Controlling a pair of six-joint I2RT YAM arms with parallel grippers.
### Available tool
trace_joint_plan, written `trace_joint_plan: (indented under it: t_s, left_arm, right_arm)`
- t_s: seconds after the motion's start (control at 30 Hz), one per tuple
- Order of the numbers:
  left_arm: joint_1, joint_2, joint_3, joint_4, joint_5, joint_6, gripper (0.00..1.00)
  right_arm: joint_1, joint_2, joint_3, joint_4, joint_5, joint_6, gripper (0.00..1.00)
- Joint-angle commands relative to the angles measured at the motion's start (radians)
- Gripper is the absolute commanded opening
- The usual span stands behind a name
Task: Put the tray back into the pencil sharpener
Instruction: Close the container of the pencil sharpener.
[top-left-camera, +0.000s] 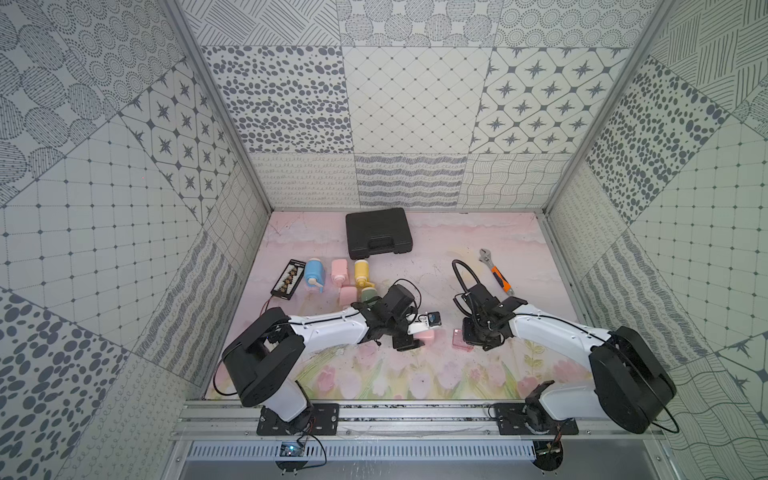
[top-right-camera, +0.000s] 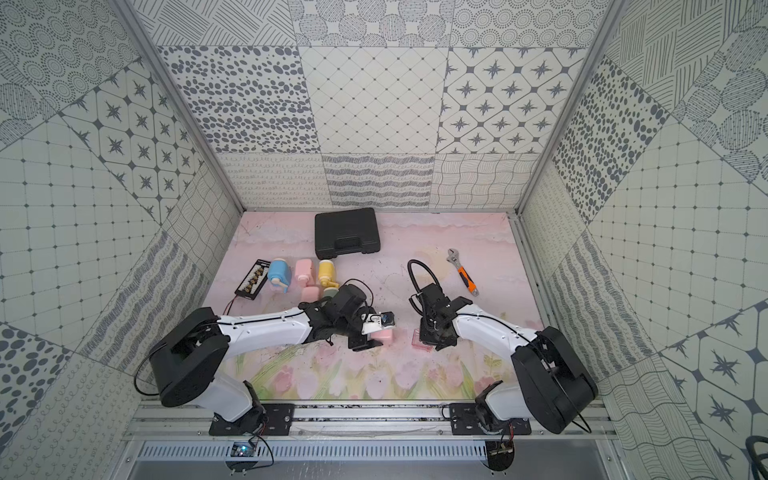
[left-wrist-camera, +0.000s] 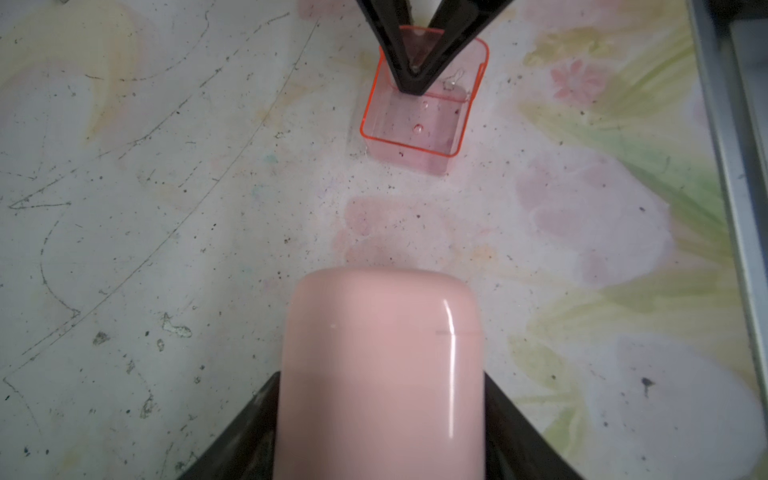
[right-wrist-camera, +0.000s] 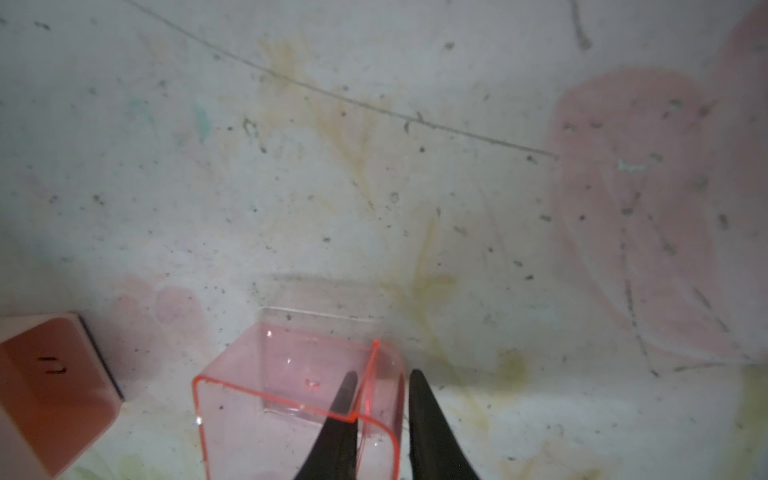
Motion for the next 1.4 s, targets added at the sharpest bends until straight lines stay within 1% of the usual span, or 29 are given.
trace_joint_plan:
  t_s: [0.0, 0.27, 0.4, 0.53, 0.63, 0.8, 0.9, 1.0, 1.37]
  left_arm:
    - [-0.012, -0.009, -0.019, 0.053, -0.03, -0.016, 0.7]
    - [-0.01, -0.007, -0.019, 0.036, -0.025, 0.019, 0.6]
    - [-0.01, -0.002, -0.015, 0.037, -0.014, 0.017, 0.57]
    - [-0.01, 0.003, -0.013, 0.036, -0.018, 0.018, 0.57]
    - [-0.01, 0.008, -0.01, 0.038, -0.022, 0.021, 0.58]
    - [-0.009, 0.014, -0.004, 0.033, -0.031, 0.02, 0.61]
    - [-0.008, 0.019, 0.002, 0.026, -0.015, 0.007, 0.64]
    - [-0.008, 0.024, 0.004, 0.024, -0.014, 0.004, 0.64]
    - [0.003, 0.02, 0.016, 0.014, -0.024, 0.021, 0.62]
  right_arm:
    - [0.02, 0.011, 0.034, 0.047, 0.008, -0.011, 0.23]
    - [0.042, 0.06, 0.035, 0.153, -0.064, 0.028, 0.17]
    - [0.058, 0.081, 0.036, 0.193, -0.085, 0.052, 0.15]
    - [0.072, 0.088, 0.042, 0.22, -0.105, 0.072, 0.14]
    - [0.079, 0.094, 0.045, 0.236, -0.118, 0.07, 0.14]
    - [0.079, 0.087, 0.04, 0.251, -0.133, 0.048, 0.14]
    - [0.079, 0.088, 0.039, 0.26, -0.144, 0.025, 0.15]
    - [0.079, 0.086, 0.035, 0.277, -0.159, 0.012, 0.15]
    - [0.075, 0.049, 0.005, 0.288, -0.12, -0.046, 0.19]
